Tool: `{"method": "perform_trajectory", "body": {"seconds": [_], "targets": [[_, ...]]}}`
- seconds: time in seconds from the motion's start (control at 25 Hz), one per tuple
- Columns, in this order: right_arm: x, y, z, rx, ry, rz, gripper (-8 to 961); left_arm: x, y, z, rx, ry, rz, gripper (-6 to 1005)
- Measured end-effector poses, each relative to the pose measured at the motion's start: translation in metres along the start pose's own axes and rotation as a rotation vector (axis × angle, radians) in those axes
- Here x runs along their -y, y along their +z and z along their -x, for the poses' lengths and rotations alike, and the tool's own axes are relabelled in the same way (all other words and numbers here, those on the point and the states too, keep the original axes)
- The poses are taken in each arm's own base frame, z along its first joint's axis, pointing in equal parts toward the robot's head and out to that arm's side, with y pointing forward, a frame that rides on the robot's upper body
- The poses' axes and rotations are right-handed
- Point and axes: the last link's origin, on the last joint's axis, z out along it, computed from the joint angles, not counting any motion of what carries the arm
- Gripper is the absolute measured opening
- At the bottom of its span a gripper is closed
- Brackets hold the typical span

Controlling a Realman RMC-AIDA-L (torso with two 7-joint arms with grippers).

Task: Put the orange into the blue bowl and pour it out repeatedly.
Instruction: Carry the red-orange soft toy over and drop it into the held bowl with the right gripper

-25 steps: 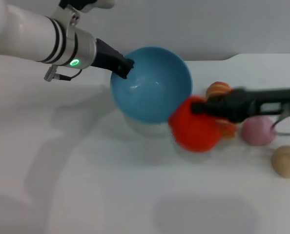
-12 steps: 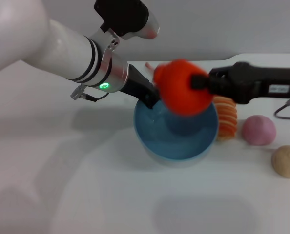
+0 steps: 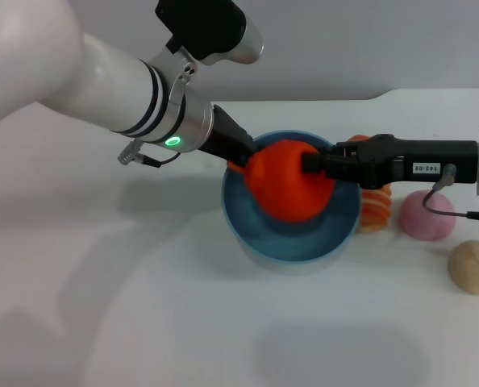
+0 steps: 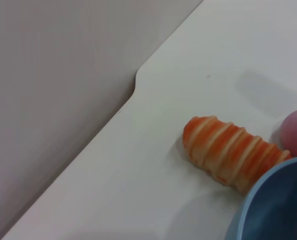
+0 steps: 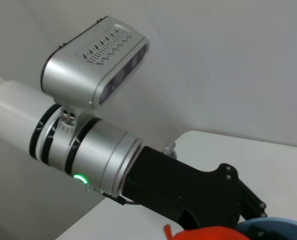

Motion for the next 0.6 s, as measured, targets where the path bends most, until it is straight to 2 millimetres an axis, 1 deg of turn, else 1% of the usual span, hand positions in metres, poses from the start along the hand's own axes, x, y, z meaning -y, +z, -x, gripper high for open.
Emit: {"method": "perform_trajectory", "body": {"seconds": [0.24,0.48,0.6], "targets": [[0.0002,-0.0009,-0.0012,0.006,-0.032,-0.001,293,0.0007,0.0012,0.0037,0.003,-0.011,-0.002,-1],[0.0011,-0.0026,-0.0019,0.016,-0.045,-0.006,407,0.0015,0.0017,0.0063,0.007,-0.017,-0.003,0],[0.0025,-0.0086,-0.0011,0.034,-0.057,-0.022,464,0.0020,0.0018,0.0065,0.005,-0.018,-0.006,0]]}}
